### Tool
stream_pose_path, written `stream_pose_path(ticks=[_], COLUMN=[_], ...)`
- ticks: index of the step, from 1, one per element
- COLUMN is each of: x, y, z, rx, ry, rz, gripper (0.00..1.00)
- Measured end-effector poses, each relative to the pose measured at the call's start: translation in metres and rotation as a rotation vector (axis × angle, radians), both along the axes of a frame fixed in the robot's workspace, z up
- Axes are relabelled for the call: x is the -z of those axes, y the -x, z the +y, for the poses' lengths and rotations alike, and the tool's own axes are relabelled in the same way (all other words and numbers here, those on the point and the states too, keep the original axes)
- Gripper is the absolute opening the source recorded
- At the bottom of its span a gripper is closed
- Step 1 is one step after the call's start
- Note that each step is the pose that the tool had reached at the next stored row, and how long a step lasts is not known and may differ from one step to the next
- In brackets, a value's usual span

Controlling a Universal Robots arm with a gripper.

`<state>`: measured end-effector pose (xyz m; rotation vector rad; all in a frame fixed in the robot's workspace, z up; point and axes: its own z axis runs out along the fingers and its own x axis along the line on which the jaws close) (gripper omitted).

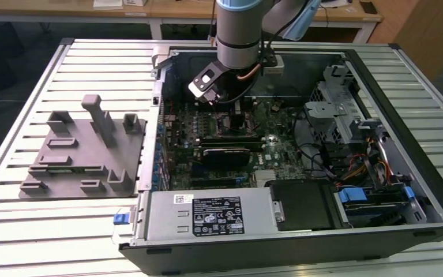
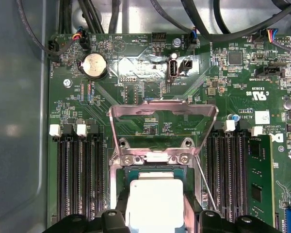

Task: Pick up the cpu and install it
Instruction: 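Place the cpu into insertion slot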

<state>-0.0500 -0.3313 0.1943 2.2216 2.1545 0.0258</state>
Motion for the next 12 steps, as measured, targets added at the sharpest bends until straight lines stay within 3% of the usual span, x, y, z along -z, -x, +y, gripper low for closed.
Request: stream_pose_path(ticks=[7,8,12], x=[0.0002,0.0001,0.0], y=[0.0,-0.0001,0.0], z=[0.0001,0.0001,0.0], rx=[0.0,0.0,0.0], ry=[-0.0008,-0.0007,-0.0005], rz=[-0.0002,-0.0002,-0.0001], gripper=[0.54,0.6,0.6])
